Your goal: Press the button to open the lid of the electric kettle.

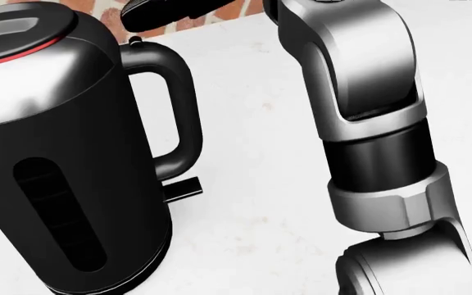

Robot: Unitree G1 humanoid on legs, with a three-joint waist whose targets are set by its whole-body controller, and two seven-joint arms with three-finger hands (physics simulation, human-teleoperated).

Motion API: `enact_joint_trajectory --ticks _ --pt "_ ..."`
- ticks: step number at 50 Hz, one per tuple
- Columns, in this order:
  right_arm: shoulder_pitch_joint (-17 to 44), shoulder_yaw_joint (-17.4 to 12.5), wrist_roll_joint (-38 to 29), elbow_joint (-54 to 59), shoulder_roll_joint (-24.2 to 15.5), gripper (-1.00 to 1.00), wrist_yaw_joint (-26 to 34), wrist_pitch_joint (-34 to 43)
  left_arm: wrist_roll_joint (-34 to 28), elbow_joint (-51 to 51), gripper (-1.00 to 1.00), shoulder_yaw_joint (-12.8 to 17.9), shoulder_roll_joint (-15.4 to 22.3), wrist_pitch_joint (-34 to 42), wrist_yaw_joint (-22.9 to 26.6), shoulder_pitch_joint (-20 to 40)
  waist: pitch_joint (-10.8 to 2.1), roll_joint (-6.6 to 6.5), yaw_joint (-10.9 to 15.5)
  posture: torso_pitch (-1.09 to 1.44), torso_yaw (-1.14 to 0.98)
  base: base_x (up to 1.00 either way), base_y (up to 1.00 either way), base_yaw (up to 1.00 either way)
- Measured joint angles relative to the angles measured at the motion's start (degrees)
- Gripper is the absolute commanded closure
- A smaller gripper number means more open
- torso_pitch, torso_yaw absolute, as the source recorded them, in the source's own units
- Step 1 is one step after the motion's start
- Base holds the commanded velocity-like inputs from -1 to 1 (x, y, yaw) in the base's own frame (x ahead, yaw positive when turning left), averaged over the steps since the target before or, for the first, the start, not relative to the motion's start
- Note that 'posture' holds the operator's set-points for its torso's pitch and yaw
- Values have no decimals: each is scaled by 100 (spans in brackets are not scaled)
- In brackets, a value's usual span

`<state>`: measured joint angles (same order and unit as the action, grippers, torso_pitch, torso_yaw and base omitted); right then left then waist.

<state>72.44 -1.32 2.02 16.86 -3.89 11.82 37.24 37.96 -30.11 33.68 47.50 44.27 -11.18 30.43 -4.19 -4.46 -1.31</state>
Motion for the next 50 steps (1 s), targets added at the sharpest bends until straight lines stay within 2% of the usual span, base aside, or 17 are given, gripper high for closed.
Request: enact_joint_trajectory --ticks 16,36,50 --pt "3 21 -76 325 -20 -100 -360 -373 -43 -27 -100 -11 -47 -6 16 -25 1 -1 1 -20 0 0 0 0" --pt "-121 86 -154 46 53 -100 -170 -217 -4 -40 -100 36 -17 1 16 -38 -2 6 6 -20 0 0 0 0" --pt "-351 116 -377 -243 137 -100 -165 -321 4 -71 -100 43 -33 5 15 -65 -48 -5 3 -20 0 0 0 0"
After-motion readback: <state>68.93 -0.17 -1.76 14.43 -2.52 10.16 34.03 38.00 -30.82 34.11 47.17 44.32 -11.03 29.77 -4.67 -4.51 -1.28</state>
